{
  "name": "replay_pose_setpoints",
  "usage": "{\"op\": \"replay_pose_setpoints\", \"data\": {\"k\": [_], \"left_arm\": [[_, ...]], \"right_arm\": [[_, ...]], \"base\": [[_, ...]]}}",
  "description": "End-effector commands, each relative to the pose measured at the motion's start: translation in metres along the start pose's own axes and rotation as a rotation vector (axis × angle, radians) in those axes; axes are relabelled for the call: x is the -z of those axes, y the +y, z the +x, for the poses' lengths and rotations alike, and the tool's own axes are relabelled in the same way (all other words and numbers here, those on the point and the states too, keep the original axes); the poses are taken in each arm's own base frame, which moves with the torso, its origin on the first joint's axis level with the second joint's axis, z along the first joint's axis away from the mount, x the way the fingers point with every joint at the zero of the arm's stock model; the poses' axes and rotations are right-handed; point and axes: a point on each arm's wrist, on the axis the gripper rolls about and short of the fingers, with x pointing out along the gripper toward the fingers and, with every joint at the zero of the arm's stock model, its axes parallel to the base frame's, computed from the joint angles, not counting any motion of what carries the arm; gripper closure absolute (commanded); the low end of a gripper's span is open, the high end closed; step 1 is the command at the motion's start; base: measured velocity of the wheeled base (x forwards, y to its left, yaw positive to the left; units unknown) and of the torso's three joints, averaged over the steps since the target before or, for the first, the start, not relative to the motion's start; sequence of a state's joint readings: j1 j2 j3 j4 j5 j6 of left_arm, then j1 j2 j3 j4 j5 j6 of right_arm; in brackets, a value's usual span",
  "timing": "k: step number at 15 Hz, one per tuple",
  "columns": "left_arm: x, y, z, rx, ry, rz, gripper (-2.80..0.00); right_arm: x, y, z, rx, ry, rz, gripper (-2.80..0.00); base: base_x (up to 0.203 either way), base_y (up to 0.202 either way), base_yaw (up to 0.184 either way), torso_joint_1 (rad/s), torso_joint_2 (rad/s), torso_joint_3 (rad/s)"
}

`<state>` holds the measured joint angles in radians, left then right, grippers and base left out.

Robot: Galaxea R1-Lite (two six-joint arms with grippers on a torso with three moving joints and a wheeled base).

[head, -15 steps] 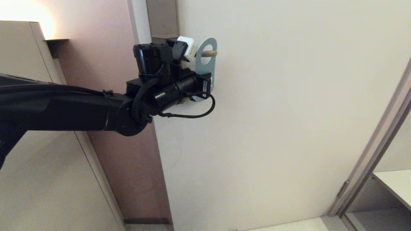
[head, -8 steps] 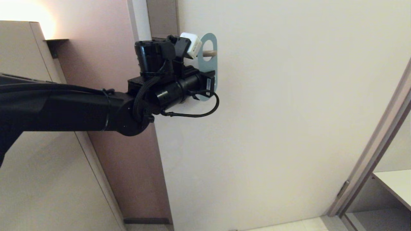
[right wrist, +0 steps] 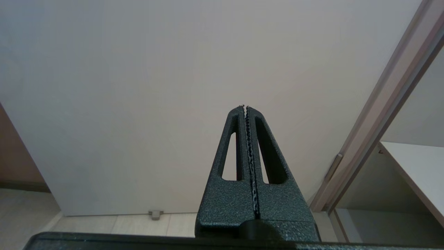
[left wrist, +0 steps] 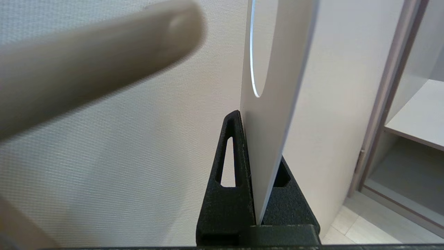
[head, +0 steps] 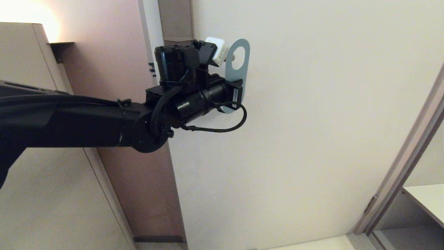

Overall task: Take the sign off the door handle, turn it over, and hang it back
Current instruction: Take down the sign, then hand it to the other hand

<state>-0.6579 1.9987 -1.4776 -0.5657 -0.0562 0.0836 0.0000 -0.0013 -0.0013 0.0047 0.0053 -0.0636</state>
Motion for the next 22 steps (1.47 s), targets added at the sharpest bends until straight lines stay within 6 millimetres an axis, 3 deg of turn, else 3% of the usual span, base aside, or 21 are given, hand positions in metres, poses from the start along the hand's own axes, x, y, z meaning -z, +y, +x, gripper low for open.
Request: {"op": "replay_pose_setpoints", "data": {"k": [1, 5, 11, 16, 18, 22], "left_arm": [[0.000, -0.003, -0.001, 0.008, -0.001, -0.001, 0.00], [-0.007, -0.018, -0.023, 0.049, 0.010, -0.003, 0.00], [-0.023, -0.049, -0.083, 0.248, 0.013, -0.008, 0.00], [-0.041, -0.052, -0.127, 0.498, -0.027, -0.054, 0.00], [-0.049, -0.051, -0.137, 0.549, -0.042, -0.103, 0.00], [-0.043, -0.052, -0.149, 0.561, -0.014, -0.142, 0.00]], "right_arm": [[0.000, 0.000, 0.000, -0.001, 0.002, -0.001, 0.00], [0.000, 0.000, 0.000, -0.001, 0.001, -0.001, 0.00], [0.000, 0.000, 0.000, -0.001, 0.001, -0.001, 0.00], [0.000, 0.000, 0.000, -0.001, 0.002, 0.001, 0.00], [0.000, 0.000, 0.000, -0.003, 0.002, -0.004, 0.00], [0.000, 0.000, 0.000, -0.002, 0.001, -0.005, 0.00]], "base": [[0.000, 0.000, 0.000, 0.000, 0.00, 0.000], [0.000, 0.000, 0.000, 0.000, 0.00, 0.000], [0.000, 0.000, 0.000, 0.000, 0.00, 0.000], [0.000, 0.000, 0.000, 0.000, 0.00, 0.000], [0.000, 0.000, 0.000, 0.000, 0.00, 0.000], [0.000, 0.000, 0.000, 0.000, 0.00, 0.000]]}}
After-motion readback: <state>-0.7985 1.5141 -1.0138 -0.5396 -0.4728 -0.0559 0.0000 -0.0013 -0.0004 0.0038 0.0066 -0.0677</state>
